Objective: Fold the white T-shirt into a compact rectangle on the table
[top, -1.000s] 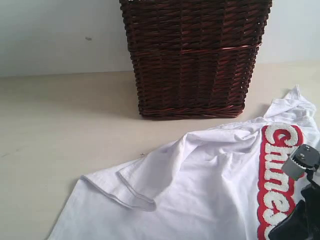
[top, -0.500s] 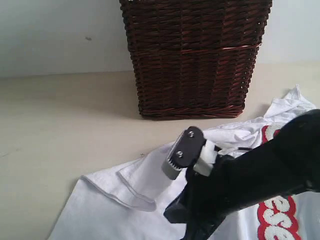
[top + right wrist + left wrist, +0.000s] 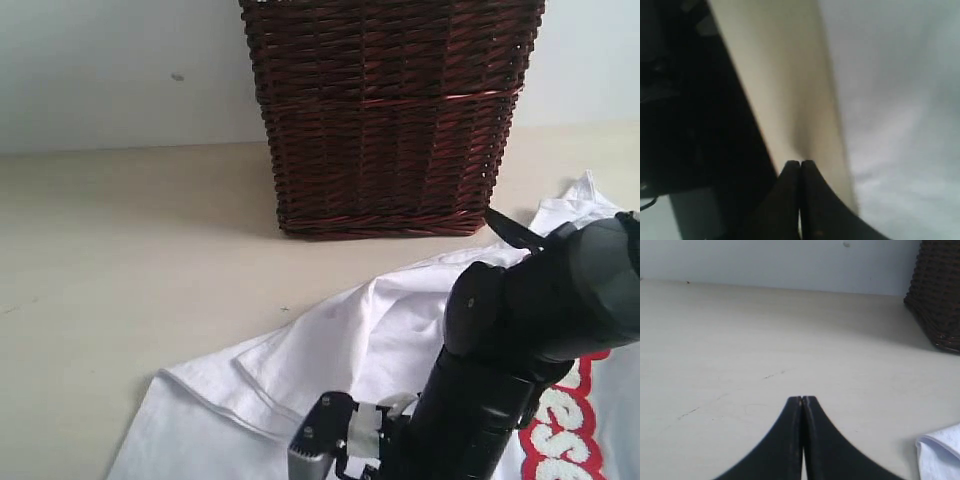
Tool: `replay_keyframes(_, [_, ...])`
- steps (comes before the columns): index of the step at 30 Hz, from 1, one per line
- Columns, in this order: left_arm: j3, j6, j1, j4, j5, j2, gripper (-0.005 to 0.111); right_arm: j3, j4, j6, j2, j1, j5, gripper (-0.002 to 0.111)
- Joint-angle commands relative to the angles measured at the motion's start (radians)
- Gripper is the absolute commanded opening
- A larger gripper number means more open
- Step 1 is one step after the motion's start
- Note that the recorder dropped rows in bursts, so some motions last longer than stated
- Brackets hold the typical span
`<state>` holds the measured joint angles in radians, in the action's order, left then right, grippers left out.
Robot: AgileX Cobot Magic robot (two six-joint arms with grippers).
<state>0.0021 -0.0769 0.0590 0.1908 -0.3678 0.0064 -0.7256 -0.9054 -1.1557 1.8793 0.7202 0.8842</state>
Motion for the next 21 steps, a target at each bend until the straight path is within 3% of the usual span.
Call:
replay_keyframes(1, [-0.002, 0.003, -0.005, 0.005, 0.002, -0.006, 0.000, -0.002, 0.023, -0.014, 0.000, 0.001, 0.147, 0.000])
replay_keyframes(6, [-0.002, 0.003, -0.005, 0.005, 0.002, -0.006, 0.000, -0.031, 0.018, -0.053, -0.055, 0.001, 0.080, 0.000])
replay_keyframes(13, [-0.002, 0.003, -0.005, 0.005, 0.002, -0.006, 0.000, -0.041, 0.020, 0.048, -0.050, 0.001, -0.304, 0.000])
replay_keyframes(21, [-0.002, 0.003, -0.005, 0.005, 0.002, -0.006, 0.000, -0.041, 0.066, 0.114, 0.020, 0.001, -0.234, 0.000])
